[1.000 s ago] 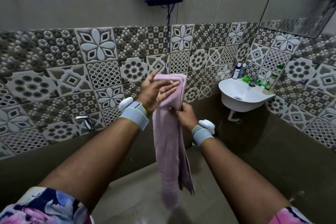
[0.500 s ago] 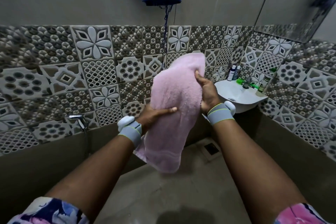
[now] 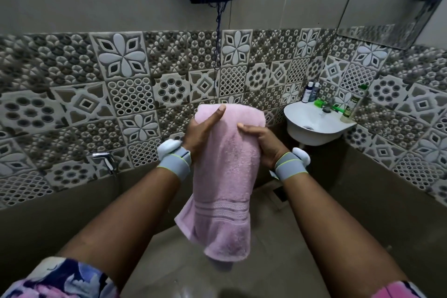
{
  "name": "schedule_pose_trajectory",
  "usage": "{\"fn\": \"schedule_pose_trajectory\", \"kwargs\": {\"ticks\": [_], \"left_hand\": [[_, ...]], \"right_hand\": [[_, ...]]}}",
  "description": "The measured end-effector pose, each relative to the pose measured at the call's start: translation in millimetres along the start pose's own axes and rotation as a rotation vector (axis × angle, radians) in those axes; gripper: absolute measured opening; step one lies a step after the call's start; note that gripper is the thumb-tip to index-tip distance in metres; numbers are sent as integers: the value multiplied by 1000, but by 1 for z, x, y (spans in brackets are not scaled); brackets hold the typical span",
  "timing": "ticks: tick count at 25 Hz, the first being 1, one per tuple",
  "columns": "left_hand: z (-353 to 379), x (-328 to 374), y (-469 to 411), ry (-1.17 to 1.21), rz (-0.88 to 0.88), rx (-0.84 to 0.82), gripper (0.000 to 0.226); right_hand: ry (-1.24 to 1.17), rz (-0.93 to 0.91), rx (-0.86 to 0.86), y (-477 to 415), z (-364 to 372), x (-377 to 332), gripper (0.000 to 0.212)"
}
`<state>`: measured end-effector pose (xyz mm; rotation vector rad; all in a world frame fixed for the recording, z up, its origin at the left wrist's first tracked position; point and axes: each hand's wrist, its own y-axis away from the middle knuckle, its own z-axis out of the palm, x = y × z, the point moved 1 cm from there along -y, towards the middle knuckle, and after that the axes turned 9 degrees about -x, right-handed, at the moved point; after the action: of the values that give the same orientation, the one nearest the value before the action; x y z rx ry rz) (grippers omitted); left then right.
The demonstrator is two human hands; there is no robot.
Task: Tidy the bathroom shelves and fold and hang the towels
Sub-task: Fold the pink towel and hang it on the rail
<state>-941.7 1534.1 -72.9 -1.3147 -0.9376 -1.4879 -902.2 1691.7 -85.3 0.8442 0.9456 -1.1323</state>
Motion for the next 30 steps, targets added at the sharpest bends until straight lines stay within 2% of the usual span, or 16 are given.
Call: {"fn": "schedule_pose_trajectory", "kwargs": {"ticks": [2,4,7,9,12,16,17,19,20,23,27,30], "left_hand": [[-5,-12,5,-50,163,133,55],[-10,-28,10,-105,243,176,50],[-21,-53,19,-142,91,8,50],[-27,-66,17,-171,-40,-104,66],[-26,-65,10,-205,-63,-192,75],[-18,-71,13,-166,-132,-339,58],[-14,-78,17,-143,-186,-412,50],[-1,-87,34,-81,-324,-481,17],[4,-91,40,-61,-391,-497,11],[12,-97,43,-89,-551,-571,17],[-1,-91,33,-141,-594,-355,24],[-17,-96,27,-181,-678,-209,16]], "right_hand": [[-72,-47,30,-10,6,-4,22],[-138,-85,70,-20,9,-11,26],[-178,-130,103,-31,8,-27,25],[-196,-159,103,-34,7,-38,24],[-196,-157,141,-39,3,-52,31],[-206,-184,183,-41,-3,-66,34],[-216,-204,188,-41,-5,-70,34],[-234,-230,196,-41,-8,-75,33],[-246,-235,195,-41,-9,-77,33],[-256,-237,191,-38,-13,-79,34],[-298,-279,218,-30,-15,-80,33],[-288,-286,216,-31,-13,-79,32]]}}
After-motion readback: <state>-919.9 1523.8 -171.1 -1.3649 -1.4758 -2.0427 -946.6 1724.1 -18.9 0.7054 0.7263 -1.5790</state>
